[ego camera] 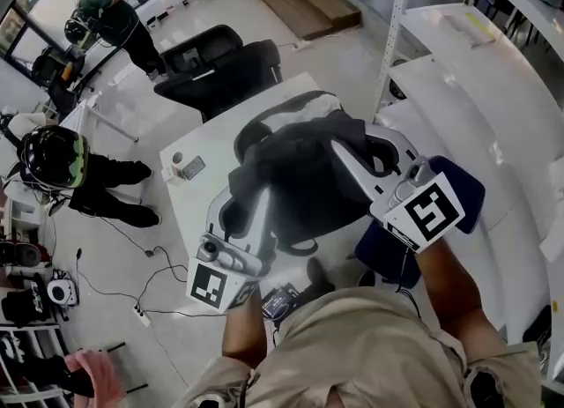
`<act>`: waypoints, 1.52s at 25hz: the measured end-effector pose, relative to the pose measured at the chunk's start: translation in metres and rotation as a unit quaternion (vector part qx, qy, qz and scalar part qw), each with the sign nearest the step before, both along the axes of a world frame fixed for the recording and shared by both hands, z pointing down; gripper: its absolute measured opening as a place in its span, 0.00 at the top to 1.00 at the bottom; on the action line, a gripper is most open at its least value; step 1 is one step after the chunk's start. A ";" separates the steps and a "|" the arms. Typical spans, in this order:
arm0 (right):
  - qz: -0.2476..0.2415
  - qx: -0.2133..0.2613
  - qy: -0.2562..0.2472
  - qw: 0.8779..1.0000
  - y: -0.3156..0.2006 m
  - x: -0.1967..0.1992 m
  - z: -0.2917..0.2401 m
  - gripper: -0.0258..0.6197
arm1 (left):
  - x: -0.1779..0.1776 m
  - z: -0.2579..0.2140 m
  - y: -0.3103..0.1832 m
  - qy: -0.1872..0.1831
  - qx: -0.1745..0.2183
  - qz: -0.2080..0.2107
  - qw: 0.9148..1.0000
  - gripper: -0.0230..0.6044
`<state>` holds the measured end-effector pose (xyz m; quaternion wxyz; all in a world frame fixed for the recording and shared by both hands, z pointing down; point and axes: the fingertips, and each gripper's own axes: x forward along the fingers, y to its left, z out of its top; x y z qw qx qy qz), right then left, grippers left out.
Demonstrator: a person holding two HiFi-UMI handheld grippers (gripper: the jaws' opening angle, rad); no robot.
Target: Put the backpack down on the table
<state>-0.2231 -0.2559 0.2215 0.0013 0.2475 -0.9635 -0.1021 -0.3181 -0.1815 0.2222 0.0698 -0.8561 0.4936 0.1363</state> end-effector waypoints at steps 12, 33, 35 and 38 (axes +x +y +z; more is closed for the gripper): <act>-0.069 -0.019 0.008 0.997 -0.037 -0.154 0.055 0.86 | -0.142 0.041 -0.023 0.005 -0.029 -0.087 0.996 0.84; -0.013 -0.223 0.030 0.974 -0.103 -0.185 0.226 0.86 | -0.193 0.199 -0.081 0.082 -0.191 -0.088 0.974 0.78; -0.009 -0.223 0.032 0.974 -0.104 -0.182 0.231 0.86 | -0.192 0.206 -0.081 0.083 -0.198 -0.089 0.973 0.78; -0.002 -0.219 0.035 0.975 -0.104 -0.178 0.236 0.86 | -0.191 0.214 -0.080 0.082 -0.204 -0.093 0.971 0.77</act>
